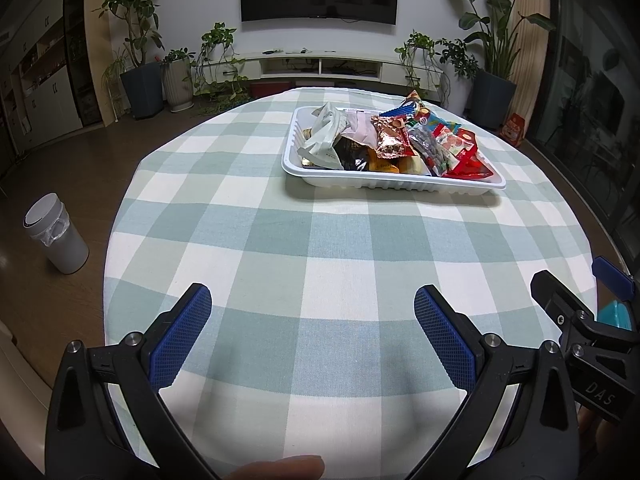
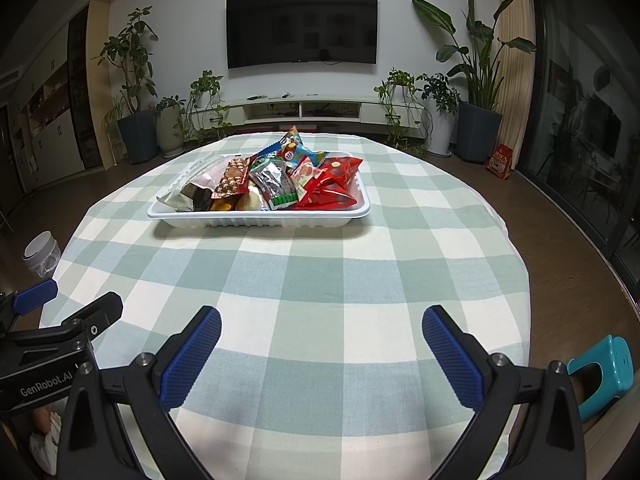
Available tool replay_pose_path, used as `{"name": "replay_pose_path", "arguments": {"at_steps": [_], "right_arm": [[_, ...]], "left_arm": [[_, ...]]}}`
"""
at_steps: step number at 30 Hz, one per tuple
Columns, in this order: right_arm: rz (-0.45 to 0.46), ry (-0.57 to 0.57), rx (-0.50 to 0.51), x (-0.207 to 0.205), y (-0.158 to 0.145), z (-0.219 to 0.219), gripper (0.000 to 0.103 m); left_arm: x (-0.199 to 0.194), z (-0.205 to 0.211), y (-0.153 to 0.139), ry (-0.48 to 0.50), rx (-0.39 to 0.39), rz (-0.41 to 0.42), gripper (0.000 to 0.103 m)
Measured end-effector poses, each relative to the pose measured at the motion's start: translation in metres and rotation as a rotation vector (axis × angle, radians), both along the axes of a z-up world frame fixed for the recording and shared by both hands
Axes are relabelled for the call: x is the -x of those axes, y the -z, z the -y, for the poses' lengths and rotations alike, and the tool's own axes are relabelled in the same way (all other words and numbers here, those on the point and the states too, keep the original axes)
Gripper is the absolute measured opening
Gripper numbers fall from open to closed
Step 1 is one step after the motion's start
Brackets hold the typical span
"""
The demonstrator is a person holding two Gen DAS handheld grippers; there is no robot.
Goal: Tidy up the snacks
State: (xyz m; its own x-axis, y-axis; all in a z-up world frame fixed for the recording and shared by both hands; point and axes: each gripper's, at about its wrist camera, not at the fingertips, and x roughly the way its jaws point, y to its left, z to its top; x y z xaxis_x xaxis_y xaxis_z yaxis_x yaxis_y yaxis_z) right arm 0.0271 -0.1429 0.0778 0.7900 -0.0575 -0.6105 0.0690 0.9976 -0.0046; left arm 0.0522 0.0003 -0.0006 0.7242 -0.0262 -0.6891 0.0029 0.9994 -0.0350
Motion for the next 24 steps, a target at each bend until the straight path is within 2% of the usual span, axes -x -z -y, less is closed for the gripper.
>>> {"name": "replay_pose_path", "arguments": {"at_steps": [24], "right_arm": [[-0.003, -0.001, 0.002, 0.0006, -0.0024, -0.0007, 0.103]], "left_arm": [[0.0003, 0.0, 0.0004, 0.001, -0.002, 0.0, 0.103]]}}
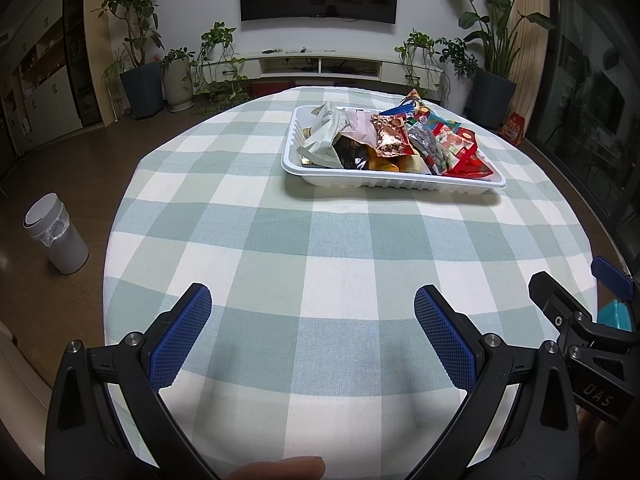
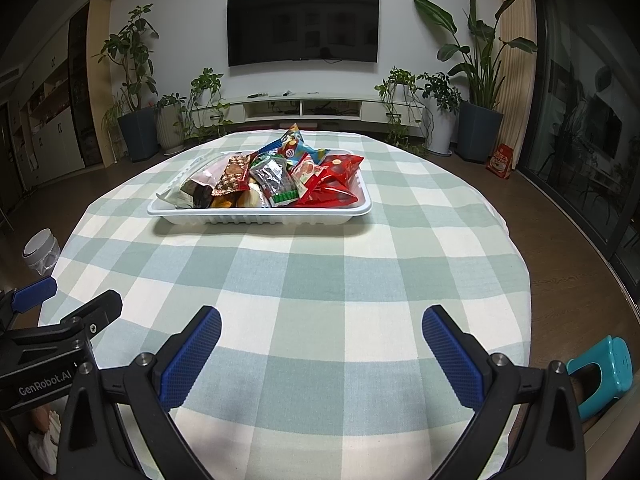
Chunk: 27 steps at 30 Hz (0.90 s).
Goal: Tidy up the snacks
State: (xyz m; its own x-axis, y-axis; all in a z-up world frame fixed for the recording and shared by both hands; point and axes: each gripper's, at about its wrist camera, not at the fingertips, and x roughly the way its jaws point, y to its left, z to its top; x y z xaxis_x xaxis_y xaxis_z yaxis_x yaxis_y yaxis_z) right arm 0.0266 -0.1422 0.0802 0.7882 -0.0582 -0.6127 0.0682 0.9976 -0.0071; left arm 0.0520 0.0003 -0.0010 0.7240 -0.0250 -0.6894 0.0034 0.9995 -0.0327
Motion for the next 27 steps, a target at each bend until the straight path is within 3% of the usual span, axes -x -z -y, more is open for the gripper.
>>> {"name": "replay_pose_path", "arguments": {"at_steps": [27], "right_arm": [[-0.008, -0.005, 0.003, 0.0015, 0.0009, -0.0006, 0.103]], "left_arm": [[0.0017, -0.0037, 0.0017, 0.004, -0.004, -0.001, 0.103]]}}
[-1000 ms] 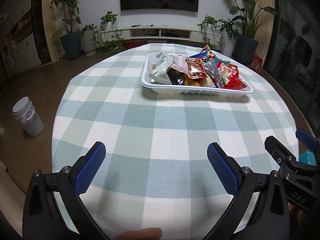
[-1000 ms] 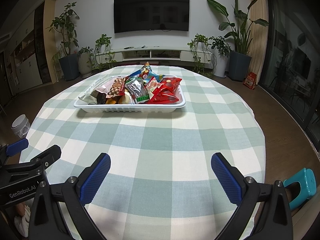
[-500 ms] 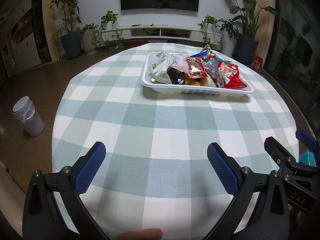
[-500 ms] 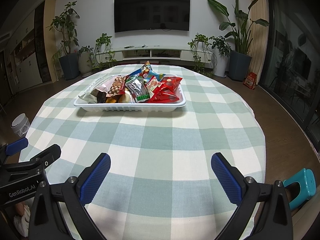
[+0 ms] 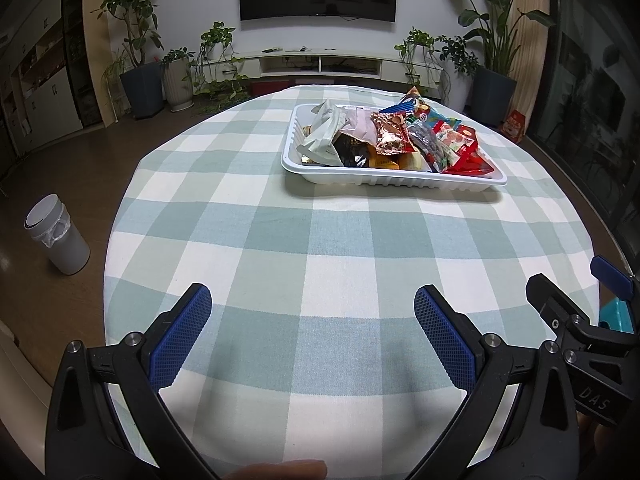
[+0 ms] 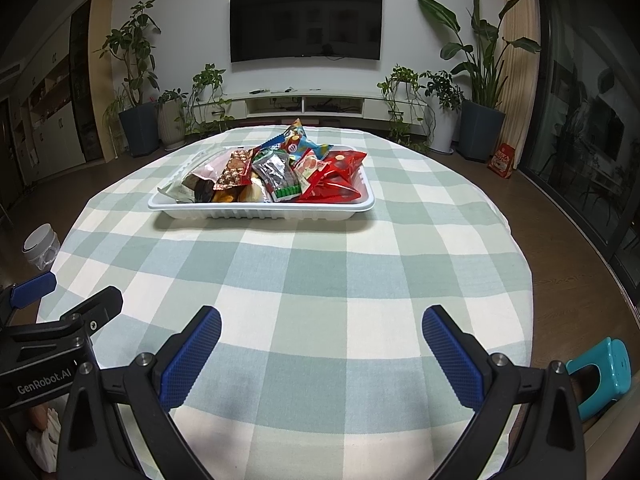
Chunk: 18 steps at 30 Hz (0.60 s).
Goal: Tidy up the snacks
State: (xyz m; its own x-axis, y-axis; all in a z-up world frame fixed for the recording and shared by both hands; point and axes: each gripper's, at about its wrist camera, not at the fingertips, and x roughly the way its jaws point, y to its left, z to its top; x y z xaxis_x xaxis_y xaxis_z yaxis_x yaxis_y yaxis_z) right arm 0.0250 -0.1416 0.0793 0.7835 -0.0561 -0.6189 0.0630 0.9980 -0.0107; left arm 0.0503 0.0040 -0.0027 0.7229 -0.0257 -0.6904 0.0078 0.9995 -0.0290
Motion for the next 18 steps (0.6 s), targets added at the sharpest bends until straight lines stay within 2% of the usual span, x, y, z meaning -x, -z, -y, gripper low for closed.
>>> {"name": "replay_pose_path", "arguments": {"at_steps": [18], "right_arm": [[-0.003, 0.0, 0.001, -0.0011, -0.0022, -0.0009, 0.103]], "left_arm": [[0.0009, -0.0007, -0.0003, -0.002, -0.006, 0.007, 0.103]]}}
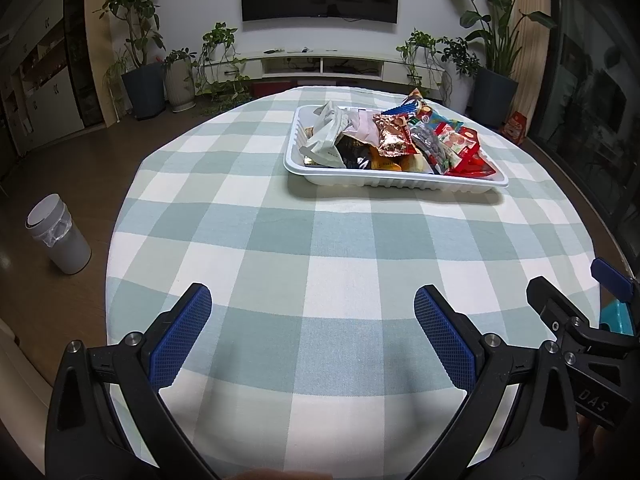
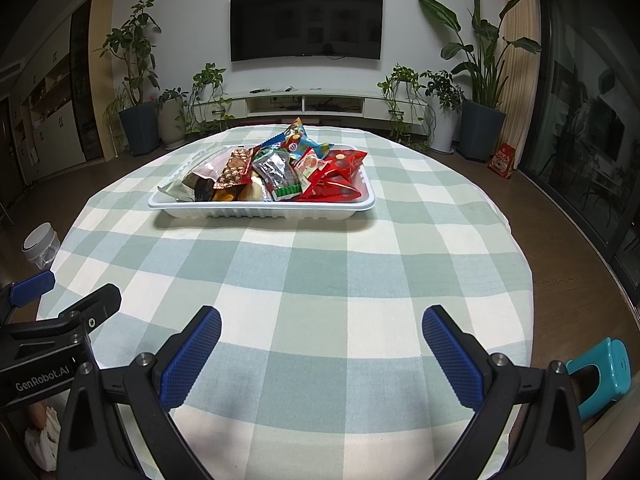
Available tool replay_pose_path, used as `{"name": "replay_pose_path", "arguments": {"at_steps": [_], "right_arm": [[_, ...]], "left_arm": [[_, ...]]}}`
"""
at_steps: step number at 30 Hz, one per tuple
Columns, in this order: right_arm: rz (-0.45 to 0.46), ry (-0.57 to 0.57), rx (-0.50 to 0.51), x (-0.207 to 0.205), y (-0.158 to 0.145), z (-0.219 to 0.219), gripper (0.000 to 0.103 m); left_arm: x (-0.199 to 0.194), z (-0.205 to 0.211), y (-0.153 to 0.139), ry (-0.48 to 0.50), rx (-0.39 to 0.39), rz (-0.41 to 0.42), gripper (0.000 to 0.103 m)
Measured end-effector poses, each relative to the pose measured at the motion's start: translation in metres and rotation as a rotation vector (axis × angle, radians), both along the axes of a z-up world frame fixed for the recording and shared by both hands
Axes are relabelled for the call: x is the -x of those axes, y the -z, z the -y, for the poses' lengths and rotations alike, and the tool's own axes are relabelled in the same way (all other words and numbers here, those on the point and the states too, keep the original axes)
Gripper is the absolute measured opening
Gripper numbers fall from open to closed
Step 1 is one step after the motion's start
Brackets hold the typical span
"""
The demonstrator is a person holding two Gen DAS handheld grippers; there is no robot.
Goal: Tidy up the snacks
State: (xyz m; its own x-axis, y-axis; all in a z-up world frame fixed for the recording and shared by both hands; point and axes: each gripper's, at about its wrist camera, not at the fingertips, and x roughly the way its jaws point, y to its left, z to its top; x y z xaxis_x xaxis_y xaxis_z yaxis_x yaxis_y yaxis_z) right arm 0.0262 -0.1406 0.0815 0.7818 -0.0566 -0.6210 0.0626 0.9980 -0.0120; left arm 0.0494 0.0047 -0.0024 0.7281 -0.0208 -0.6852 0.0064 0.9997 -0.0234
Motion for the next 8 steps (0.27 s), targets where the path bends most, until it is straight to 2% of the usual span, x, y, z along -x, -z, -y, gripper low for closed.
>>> {"name": "replay_pose_path", "arguments": {"at_steps": [8], "right_arm": [[-0.001, 0.0, 0.0, 0.0007, -0.0001, 0.0, 0.103]], "left_arm": [[0.0029, -0.0026, -0.0033, 0.01, 0.015, 0.016, 0.103]]}}
